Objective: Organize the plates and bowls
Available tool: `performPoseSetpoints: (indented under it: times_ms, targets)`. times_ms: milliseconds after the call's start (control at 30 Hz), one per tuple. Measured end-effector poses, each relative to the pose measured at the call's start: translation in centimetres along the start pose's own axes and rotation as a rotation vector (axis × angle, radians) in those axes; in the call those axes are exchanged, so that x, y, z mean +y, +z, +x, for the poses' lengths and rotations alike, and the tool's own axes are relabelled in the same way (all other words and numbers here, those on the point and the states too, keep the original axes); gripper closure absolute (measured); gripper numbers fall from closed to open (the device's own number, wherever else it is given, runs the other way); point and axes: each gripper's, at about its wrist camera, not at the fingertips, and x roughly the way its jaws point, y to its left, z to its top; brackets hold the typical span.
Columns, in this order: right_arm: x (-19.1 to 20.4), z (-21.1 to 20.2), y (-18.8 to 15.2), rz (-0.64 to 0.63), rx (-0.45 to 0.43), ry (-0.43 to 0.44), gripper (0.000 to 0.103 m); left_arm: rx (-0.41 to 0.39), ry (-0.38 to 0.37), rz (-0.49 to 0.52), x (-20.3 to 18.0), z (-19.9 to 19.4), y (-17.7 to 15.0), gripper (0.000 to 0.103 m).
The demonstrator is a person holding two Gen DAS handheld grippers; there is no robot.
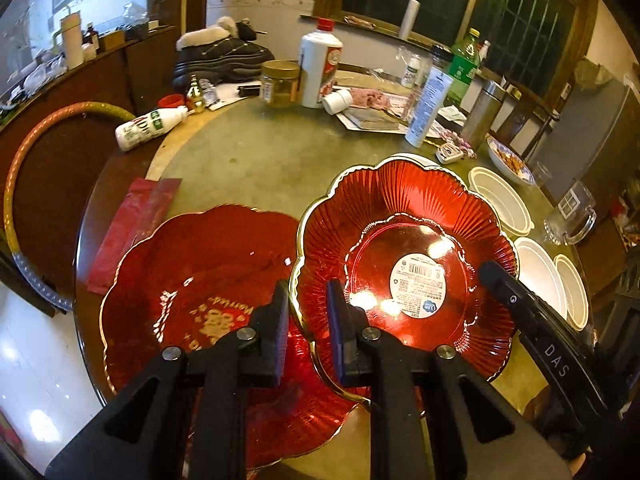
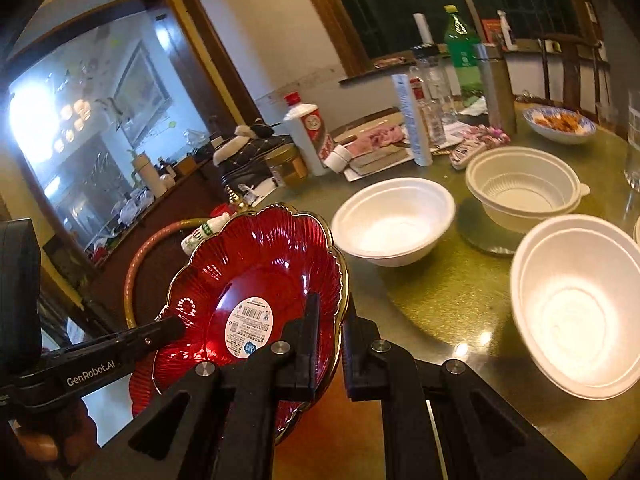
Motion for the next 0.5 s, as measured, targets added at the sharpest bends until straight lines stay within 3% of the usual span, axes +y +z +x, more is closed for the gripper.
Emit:
performPoseSetpoints:
  times_ms: [500]
  targets:
    - [6.2,0.8,-0.1,-0.112,0.019,0.038,0.094,-0.081,0.027,-0.107,5.7,-3.0,-1.5,0.088]
